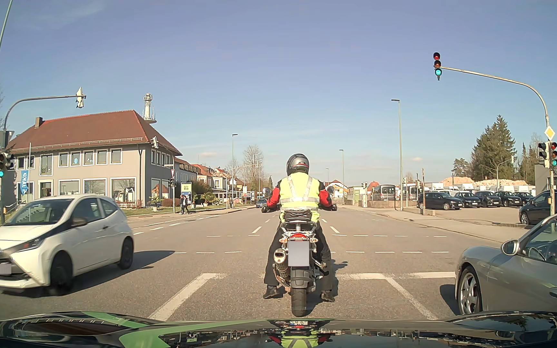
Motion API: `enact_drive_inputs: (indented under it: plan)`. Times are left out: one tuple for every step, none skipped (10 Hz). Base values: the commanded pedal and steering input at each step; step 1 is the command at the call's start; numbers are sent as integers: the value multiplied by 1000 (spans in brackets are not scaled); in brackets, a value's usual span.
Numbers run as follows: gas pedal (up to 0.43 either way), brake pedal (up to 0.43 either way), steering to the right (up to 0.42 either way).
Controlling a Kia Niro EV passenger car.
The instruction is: Follow the waypoints while adhering to traffic rules and regulations
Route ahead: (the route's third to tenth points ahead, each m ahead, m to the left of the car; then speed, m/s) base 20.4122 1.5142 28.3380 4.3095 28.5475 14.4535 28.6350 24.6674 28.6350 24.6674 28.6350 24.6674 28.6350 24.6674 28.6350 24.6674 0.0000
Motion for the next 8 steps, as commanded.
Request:
enact_drive_inputs:
  plan:
    - [0,244,-13]
    - [0,244,-13]
    - [0,244,-13]
    - [0,244,-13]
    - [0,244,-13]
    - [0,244,-13]
    - [0,244,-13]
    - [0,244,-13]
